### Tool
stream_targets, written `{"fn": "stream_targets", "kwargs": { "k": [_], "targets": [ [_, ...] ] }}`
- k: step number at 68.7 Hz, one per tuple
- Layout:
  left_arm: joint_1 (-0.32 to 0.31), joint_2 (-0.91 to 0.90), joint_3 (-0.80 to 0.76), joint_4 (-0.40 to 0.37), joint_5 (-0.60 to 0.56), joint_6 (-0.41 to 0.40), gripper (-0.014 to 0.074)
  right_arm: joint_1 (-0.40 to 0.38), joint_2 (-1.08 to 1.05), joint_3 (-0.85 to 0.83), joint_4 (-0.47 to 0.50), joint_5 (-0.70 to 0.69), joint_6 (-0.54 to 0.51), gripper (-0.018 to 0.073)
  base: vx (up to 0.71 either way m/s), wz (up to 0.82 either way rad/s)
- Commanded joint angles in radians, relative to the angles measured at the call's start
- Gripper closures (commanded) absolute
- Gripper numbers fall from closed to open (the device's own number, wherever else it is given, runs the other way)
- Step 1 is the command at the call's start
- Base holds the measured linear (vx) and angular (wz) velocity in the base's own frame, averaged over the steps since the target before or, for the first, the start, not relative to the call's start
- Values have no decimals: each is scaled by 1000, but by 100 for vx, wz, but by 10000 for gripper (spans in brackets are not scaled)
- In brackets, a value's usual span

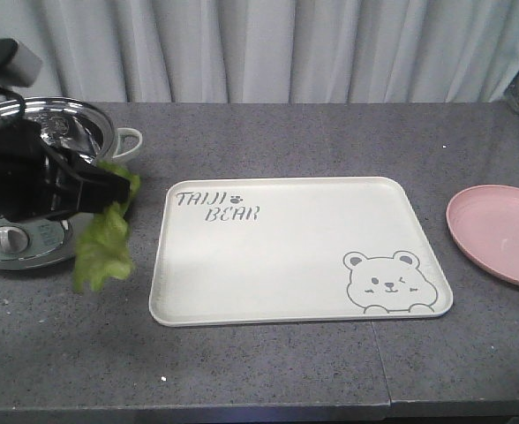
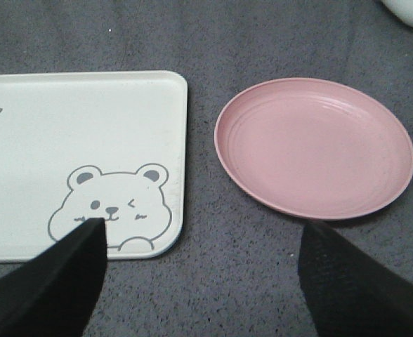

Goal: Transfer vegetables to tray and serve
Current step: 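Lift the lettuce out of the pot toward the right gripper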

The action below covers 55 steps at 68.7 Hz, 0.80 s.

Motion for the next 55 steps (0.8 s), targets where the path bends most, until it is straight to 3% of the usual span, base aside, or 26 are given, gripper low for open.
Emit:
{"fn": "stream_targets", "kwargs": {
  "k": [1, 10, 18, 35, 43, 55],
  "targets": [
    [-24, -13, 19, -190, -61, 119, 603, -6, 26, -33, 30, -18, -33, 46, 0, 0],
    [-54, 15, 34, -358, -42, 263, 603, -6, 93, -33, 174, 27, -179, 64, 0, 0],
    [-81, 47, 34, -472, -31, 340, 603, -6, 159, -42, 394, 63, -392, 77, 0, 0],
    [-115, 118, 34, -503, -32, 373, 603, -6, 300, -160, 818, 280, -890, 118, 0, 0],
    [-134, 137, 33, -515, -12, 403, 603, -6, 366, -190, 980, 347, -1022, 123, 0, 0],
    [-147, 140, 33, -665, 52, 534, 603, -6, 470, -192, 1111, 398, -1156, 123, 0, 0]
  ]
}}
